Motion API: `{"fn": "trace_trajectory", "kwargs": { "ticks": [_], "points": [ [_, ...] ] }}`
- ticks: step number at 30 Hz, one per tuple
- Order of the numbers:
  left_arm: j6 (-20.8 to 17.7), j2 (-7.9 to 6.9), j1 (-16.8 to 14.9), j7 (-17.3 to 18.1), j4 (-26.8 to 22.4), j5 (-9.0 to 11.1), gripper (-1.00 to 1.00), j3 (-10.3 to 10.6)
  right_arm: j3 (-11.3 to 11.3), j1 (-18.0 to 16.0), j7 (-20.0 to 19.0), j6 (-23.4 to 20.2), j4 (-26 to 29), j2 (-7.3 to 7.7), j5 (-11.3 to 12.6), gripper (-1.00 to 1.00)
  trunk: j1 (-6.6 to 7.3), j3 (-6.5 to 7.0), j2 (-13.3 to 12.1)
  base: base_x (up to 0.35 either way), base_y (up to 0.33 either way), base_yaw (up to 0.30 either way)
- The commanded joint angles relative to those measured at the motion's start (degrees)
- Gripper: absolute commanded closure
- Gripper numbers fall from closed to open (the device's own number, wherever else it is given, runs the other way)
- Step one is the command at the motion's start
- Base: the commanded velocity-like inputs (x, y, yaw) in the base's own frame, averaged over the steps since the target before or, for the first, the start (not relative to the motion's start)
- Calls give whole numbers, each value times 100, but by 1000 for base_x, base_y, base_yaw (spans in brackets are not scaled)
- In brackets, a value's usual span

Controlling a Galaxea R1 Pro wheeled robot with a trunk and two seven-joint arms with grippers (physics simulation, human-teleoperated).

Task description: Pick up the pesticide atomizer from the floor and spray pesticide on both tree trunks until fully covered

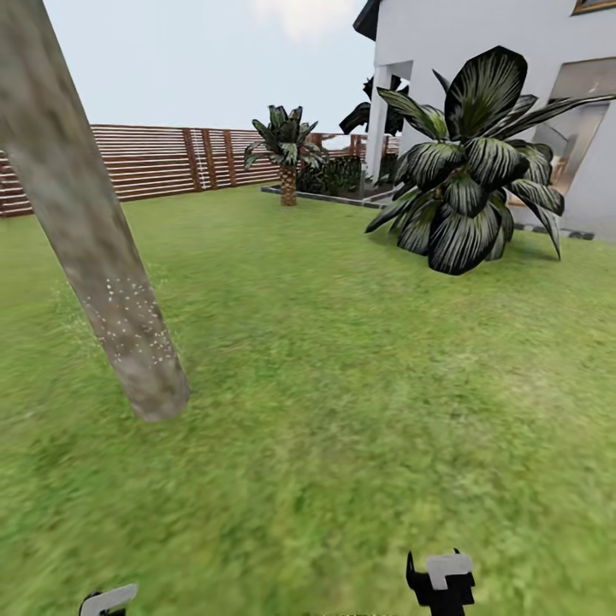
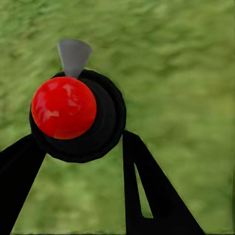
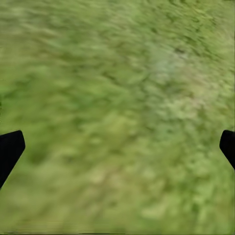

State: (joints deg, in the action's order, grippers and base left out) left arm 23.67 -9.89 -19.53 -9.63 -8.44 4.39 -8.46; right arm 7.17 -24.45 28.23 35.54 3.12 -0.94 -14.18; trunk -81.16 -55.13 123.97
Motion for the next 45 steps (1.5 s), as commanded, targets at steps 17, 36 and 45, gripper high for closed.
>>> {"fn": "trace_trajectory", "kwargs": {
  "ticks": [17, 36, 45],
  "points": [
    [33, 38, 2, 7, 18, 268, 100, 13, 47, 72, 69, -7, -40, -105, -15, -100, 2, 40, 2, -35, -146, 268],
    [15, 136, 2, 14, 9, 235, 100, 28, 47, 74, 61, -9, -40, -110, -15, -100, 2, 40, 2, 0, 0, 282],
    [15, 127, 2, 14, 9, 247, 100, 28, 47, 81, 60, -10, -40, -117, -15, -100, 2, 40, 2, 0, 0, 284]
  ]
}}
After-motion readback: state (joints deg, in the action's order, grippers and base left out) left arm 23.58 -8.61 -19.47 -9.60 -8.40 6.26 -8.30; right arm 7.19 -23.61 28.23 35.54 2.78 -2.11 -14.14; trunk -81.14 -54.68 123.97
